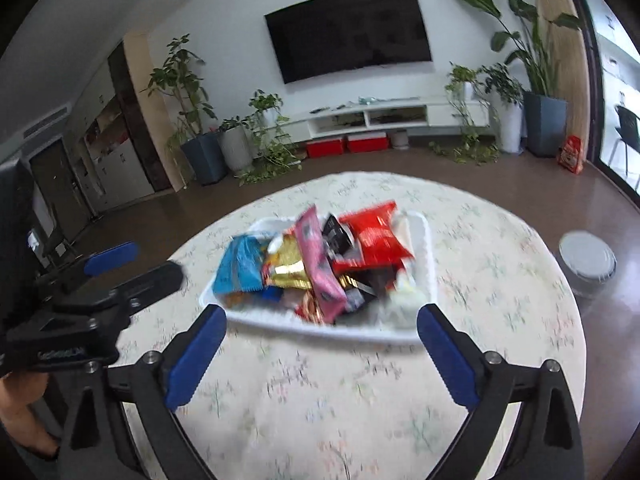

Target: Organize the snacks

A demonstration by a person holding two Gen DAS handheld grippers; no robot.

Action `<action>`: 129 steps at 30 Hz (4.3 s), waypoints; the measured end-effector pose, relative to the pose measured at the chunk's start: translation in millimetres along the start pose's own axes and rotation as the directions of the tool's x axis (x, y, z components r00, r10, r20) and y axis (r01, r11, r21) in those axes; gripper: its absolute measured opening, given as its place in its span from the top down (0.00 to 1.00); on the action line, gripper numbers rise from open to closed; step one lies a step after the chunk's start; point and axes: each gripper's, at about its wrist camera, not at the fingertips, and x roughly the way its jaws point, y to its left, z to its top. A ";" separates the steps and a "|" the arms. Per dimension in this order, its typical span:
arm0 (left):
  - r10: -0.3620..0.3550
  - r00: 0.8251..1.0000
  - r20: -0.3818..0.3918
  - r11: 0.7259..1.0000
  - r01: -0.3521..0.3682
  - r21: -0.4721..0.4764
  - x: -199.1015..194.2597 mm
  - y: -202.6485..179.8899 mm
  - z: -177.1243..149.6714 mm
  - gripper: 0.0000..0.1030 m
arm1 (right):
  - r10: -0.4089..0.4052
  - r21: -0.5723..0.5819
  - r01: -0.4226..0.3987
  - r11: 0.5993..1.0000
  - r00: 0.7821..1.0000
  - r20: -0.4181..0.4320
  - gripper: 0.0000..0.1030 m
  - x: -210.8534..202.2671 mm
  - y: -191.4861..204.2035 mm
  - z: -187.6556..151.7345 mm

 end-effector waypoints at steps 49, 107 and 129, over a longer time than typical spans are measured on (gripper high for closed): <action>0.135 0.981 -0.142 0.983 -0.150 -0.103 -62.5 -13.9 -94.4 0.00 | -0.225 -0.024 0.225 0.974 0.974 0.005 0.03 -80.4 31.3 -54.1; 0.124 0.981 -0.148 0.985 -0.140 -0.105 -59.3 -13.4 -100.8 0.00 | -0.224 -0.032 0.223 0.974 0.974 -0.022 0.03 -81.1 34.6 -63.8; 0.118 0.983 -0.142 0.985 -0.134 -0.106 -59.5 -14.3 -99.5 0.00 | -0.228 -0.037 0.226 0.973 0.973 -0.036 0.03 -87.5 34.3 -76.5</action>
